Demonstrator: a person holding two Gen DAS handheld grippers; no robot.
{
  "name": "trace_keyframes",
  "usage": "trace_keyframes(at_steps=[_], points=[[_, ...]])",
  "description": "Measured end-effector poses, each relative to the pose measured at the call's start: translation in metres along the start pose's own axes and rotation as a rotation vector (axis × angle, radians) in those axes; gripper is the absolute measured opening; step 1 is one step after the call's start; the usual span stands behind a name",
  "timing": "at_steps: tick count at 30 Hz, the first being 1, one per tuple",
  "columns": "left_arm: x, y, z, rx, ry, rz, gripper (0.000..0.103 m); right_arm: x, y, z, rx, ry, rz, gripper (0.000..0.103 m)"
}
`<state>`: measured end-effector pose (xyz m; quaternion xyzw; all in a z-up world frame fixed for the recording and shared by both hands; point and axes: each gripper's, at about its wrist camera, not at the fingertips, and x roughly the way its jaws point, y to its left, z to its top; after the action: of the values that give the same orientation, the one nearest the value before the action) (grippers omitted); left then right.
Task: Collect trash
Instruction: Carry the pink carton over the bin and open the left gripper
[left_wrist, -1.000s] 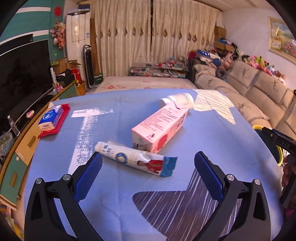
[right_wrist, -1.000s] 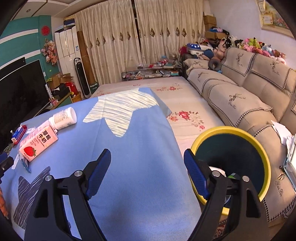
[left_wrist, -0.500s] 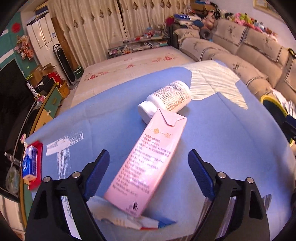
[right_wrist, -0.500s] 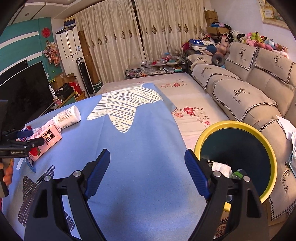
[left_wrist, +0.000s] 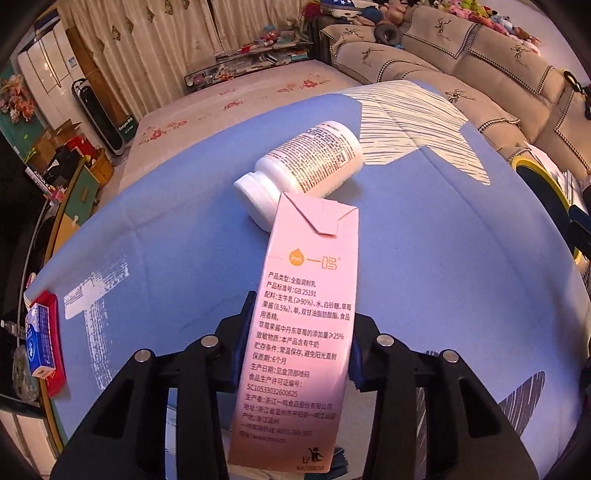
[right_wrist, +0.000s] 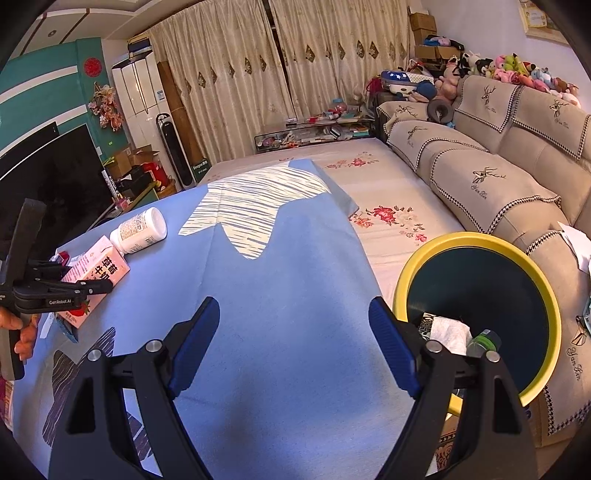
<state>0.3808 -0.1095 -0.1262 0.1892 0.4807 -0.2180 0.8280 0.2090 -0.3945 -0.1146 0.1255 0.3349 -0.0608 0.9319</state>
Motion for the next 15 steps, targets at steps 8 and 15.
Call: trace_keyframes(at_steps=[8, 15], points=[[-0.028, -0.028, -0.001, -0.014, -0.046, -0.012, 0.041, -0.012, -0.011, 0.007, 0.039, -0.067, -0.039, 0.078], [-0.065, -0.077, 0.002, 0.025, -0.098, -0.039, 0.041, -0.027, -0.027, 0.009, 0.039, -0.098, -0.130, 0.078]])
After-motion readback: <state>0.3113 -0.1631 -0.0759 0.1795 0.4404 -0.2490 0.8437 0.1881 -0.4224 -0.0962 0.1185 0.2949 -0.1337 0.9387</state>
